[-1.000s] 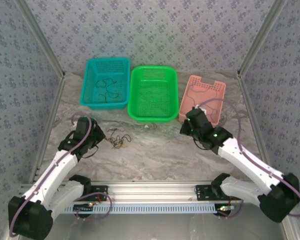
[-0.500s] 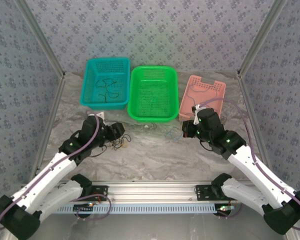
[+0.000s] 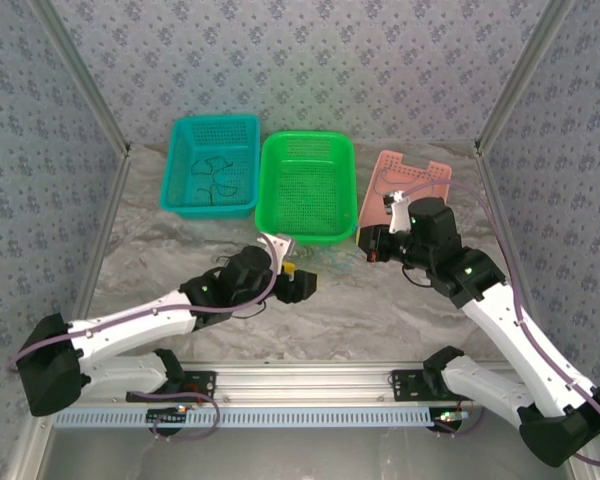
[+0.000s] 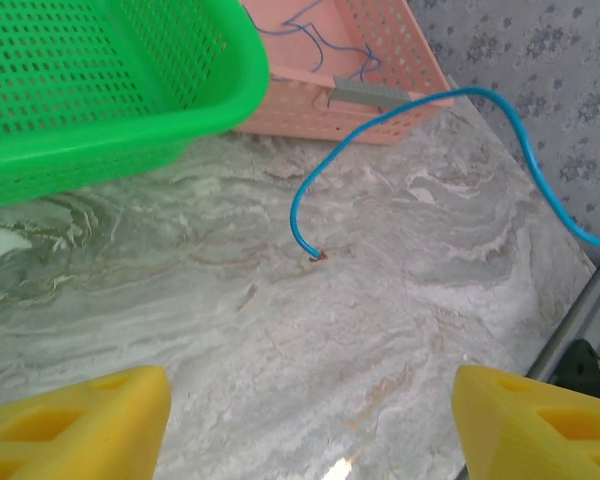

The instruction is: Untangle the cables

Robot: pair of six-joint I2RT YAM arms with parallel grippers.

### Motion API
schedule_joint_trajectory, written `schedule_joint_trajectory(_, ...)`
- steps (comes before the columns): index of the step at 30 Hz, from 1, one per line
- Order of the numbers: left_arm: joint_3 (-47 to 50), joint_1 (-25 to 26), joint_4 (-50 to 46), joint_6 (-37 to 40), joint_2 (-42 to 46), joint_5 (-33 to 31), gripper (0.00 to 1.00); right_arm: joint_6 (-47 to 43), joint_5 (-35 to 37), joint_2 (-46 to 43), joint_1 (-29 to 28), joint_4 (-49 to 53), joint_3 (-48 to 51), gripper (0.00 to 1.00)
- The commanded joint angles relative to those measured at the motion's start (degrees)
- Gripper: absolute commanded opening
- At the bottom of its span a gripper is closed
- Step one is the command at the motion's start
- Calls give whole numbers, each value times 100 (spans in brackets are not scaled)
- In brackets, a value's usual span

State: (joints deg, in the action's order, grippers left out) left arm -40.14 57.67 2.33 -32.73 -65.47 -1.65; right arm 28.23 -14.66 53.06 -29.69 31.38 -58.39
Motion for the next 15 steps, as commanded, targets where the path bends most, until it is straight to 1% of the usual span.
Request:
schedule_joint_trajectory(1,46,25,747,445,-191,-271,76,35,-380,3,34,158,-166,0)
schedule_joint_trajectory(7,-145,25,930,598,-812,-377,76,159,-545,-61,64,116,-55,0)
schedule_joint_trajectory(11,-127,8,1310,655,-950,-517,74,204,-626,-108,74,76,44,0)
schedule_joint_trajectory(13,-117,-34,1528,636,-945,-525,69,214,-626,-125,71,71,106,0)
schedule_joint_trajectory(14,-130,-49,1610,629,-965,-498,62,226,-622,-129,78,61,139,0)
schedule_joint_trajectory(15,-166,-59,1659,628,-984,-412,52,235,-610,-146,82,53,160,0)
